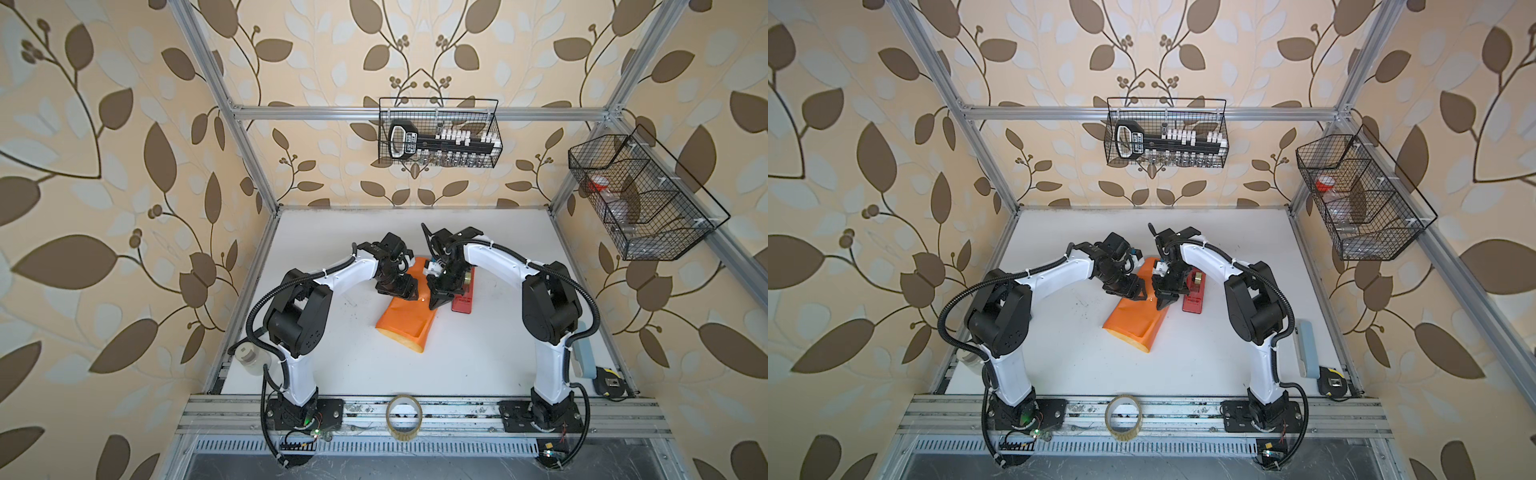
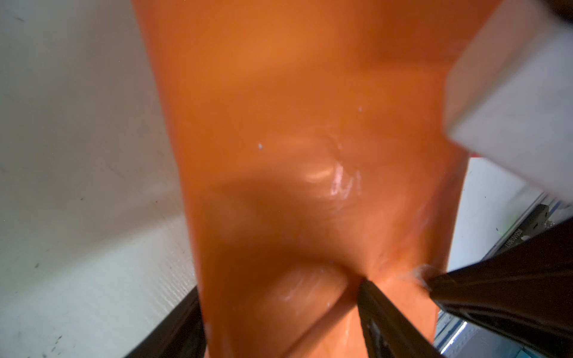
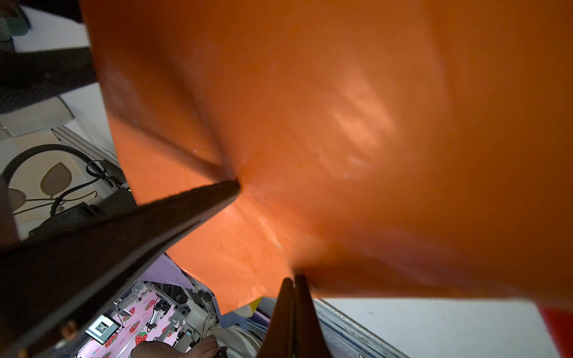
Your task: Wrap the gift box in paper
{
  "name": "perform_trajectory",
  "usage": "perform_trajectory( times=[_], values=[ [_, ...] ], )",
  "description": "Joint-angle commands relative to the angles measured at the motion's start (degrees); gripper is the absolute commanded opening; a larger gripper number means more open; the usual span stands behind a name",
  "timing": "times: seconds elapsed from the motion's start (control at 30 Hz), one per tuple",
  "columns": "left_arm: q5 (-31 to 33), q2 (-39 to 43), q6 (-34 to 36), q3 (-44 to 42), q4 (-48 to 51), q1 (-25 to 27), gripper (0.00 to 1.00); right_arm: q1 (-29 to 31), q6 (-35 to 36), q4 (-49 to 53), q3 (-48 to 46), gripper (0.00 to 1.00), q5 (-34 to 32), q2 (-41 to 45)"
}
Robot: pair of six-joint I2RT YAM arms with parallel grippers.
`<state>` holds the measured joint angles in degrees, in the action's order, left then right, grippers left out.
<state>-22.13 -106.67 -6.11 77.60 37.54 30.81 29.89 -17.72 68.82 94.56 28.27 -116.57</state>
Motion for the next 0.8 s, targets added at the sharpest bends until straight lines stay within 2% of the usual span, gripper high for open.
perform_trajectory(
  times=[0.0, 0.2, 0.47, 0.77],
  values=[
    [1.90, -1.26, 1.10, 0.06, 2.71, 0.66, 0.75, 0.22, 1.13, 2.64, 1.73, 0.00, -2.93, -2.87],
    [0.28, -0.74, 1.39, 0.35, 3.16, 0.68, 0.75, 0.04, 1.10, 2.64, 2.73, 0.00, -3.44, -4.89],
    [-4.67, -0.34, 5.37, 7.61, 10.15, -0.08, 0.77, -1.13, 1.19, 1.91, 2.21, 0.00, -3.64, -5.57],
    [-5.90, 0.50, 6.13, 8.73, 9.67, -0.47, 0.78, -1.36, 1.29, 1.21, 1.93, 0.00, -3.31, -6.32]
  ],
)
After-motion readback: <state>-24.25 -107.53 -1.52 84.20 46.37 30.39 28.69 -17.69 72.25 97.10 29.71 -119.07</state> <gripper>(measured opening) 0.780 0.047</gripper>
